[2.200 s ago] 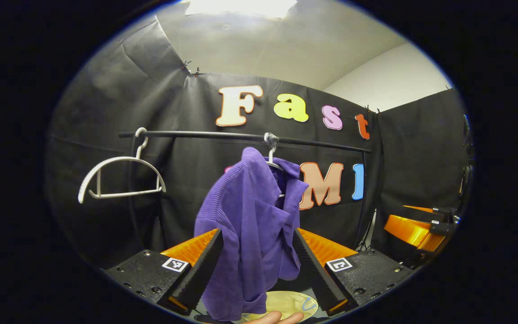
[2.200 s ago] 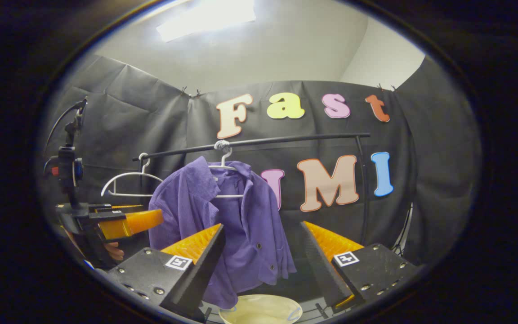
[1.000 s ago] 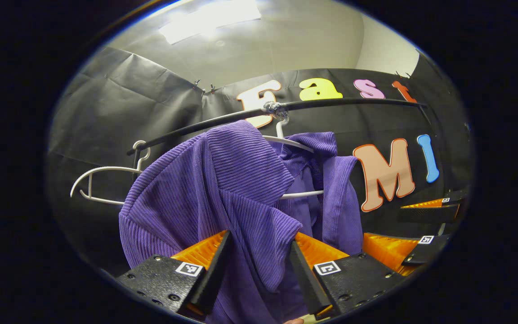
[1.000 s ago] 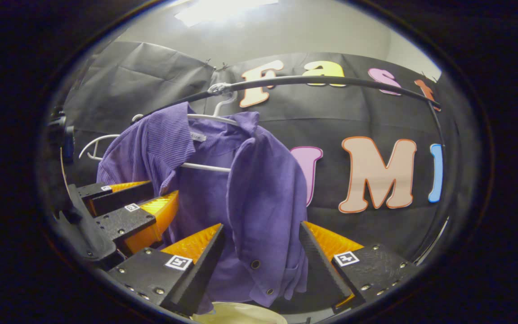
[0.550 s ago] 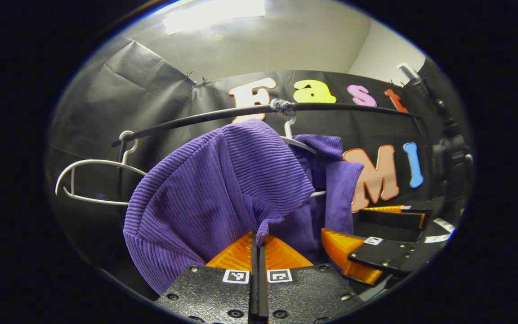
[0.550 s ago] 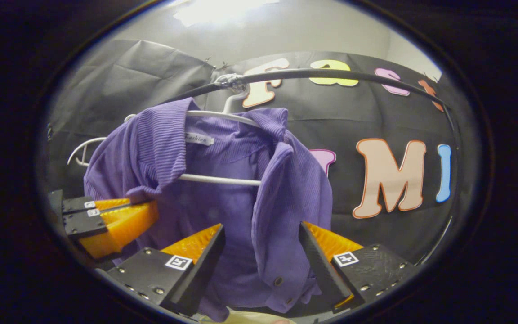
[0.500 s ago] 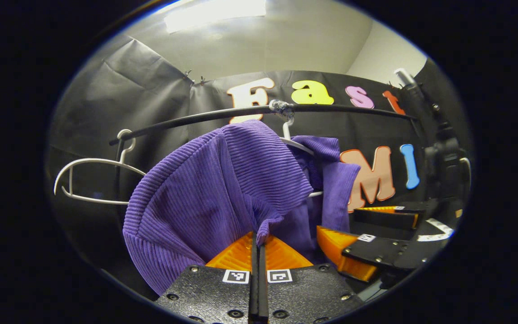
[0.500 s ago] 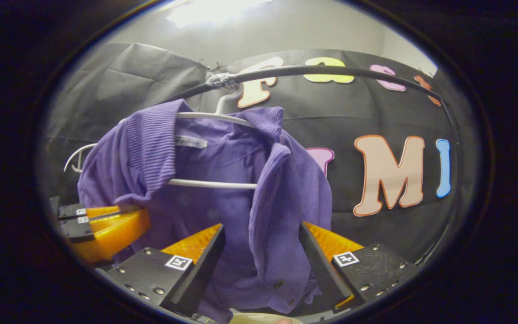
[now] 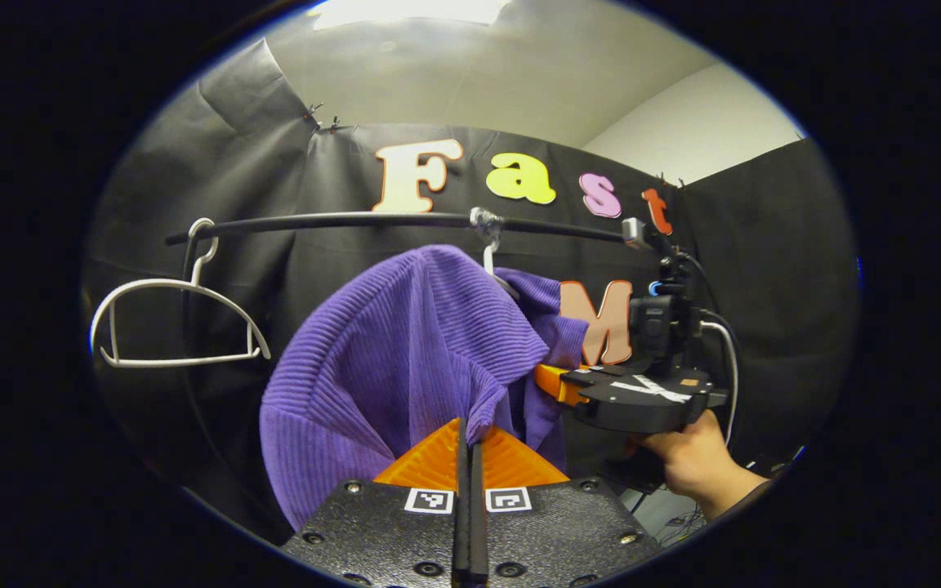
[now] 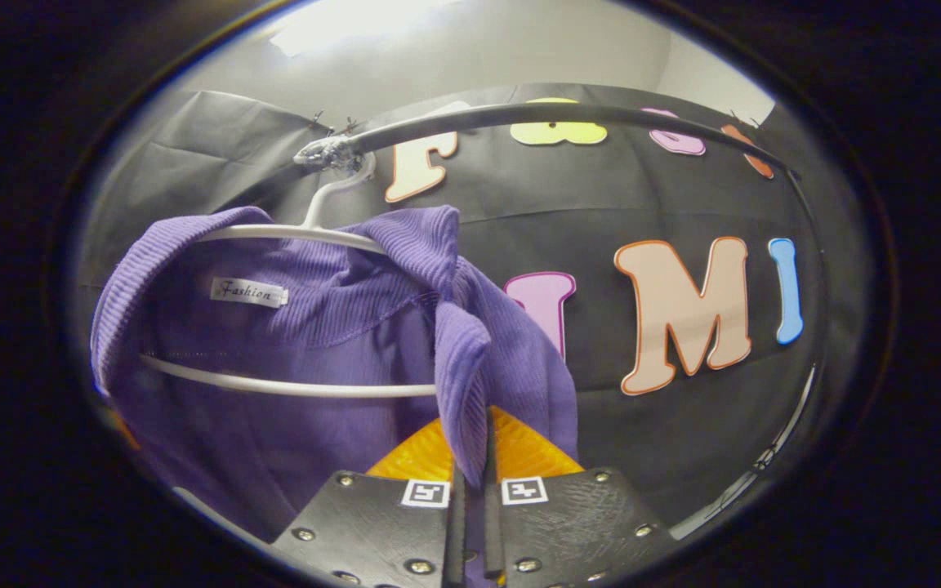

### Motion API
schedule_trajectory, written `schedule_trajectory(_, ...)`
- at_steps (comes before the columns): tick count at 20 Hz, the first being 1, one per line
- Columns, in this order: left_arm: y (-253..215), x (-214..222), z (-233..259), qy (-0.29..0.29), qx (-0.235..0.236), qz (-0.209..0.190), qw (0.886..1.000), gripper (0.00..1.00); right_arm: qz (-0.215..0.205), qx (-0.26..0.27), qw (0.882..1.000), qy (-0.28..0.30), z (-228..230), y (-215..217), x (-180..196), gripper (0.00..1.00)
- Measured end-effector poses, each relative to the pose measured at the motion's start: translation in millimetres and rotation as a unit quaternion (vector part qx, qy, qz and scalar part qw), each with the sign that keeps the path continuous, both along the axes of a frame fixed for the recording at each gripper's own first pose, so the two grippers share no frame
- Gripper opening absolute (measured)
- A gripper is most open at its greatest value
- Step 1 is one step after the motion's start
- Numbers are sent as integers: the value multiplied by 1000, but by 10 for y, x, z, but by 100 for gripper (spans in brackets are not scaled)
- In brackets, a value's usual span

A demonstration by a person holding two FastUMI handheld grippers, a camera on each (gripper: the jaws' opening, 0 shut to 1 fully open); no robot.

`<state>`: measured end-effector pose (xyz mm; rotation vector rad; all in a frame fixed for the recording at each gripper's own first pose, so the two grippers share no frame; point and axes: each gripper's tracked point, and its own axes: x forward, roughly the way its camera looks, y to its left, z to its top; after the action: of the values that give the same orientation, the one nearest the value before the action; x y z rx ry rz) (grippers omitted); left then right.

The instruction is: Grasp the clothes on the hanger with both hands and then place them into the laundry hamper below.

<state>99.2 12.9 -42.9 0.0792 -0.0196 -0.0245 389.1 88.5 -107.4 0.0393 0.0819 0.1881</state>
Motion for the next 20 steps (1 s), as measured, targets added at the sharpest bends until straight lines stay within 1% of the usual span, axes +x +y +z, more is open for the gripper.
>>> schedule_trajectory(1, 33, -102, 79, -6, 1, -5, 1000, 0, -4, 2, 1000, -5, 59, -49, -68, 2)
schedule_trajectory(2, 51, -201, 153, -13, 1, -13, 1000, 0, -6, 9, 1000, -13, 112, -91, -109, 2)
schedule_trajectory(3, 88, -284, 228, -18, 1, -19, 1000, 0, -1, 13, 1000, -7, 138, -98, -136, 0)
schedule_trajectory(4, 158, -353, 297, -21, 2, -21, 1000, 0, 5, 14, 1000, -2, 137, -100, -180, 2)
schedule_trajectory(6, 317, -451, 448, -29, 6, -13, 999, 0, -40, -6, 999, -18, 250, -328, -177, 0)
schedule_trajectory(8, 543, -512, 630, -44, 28, 11, 999, 0, -70, -25, 997, -36, 407, -479, -206, 0)
schedule_trajectory(10, 815, -525, 825, -63, 66, 48, 995, 0, -94, -40, 994, -48, 569, -555, -221, 2)
schedule_trajectory(11, 921, -518, 975, -82, 96, 64, 990, 0, -105, -44, 993, -46, 624, -590, -226, 2)
schedule_trajectory(12, 1040, -498, 1120, -101, 121, 89, 983, 0, -118, -39, 991, -46, 707, -618, -220, 2)
schedule_trajectory(13, 1174, -498, 1254, -117, 148, 116, 975, 2, -126, -33, 990, -50, 803, -614, -208, 2)
schedule_trajectory(14, 1237, -485, 1373, -130, 166, 134, 968, 0, -134, -30, 989, -53, 886, -627, -176, 2)
schedule_trajectory(15, 1238, -453, 1440, -136, 181, 140, 964, 0, -142, -29, 988, -57, 951, -654, -161, 2)
schedule_trajectory(16, 1243, -417, 1448, -135, 191, 143, 962, 0, -147, -32, 987, -63, 1006, -663, -132, 2)
schedule_trajectory(17, 1248, -371, 1453, -132, 194, 143, 961, 0, -151, -37, 986, -67, 1053, -678, -109, 1)
schedule_trajectory(18, 1296, -332, 1451, -126, 183, 141, 965, 0, -157, -42, 984, -71, 1092, -698, -73, 2)
schedule_trajectory(20, 1466, -274, 1508, -121, 137, 143, 973, 0, -172, -48, 981, -79, 1144, -743, -10, 2)
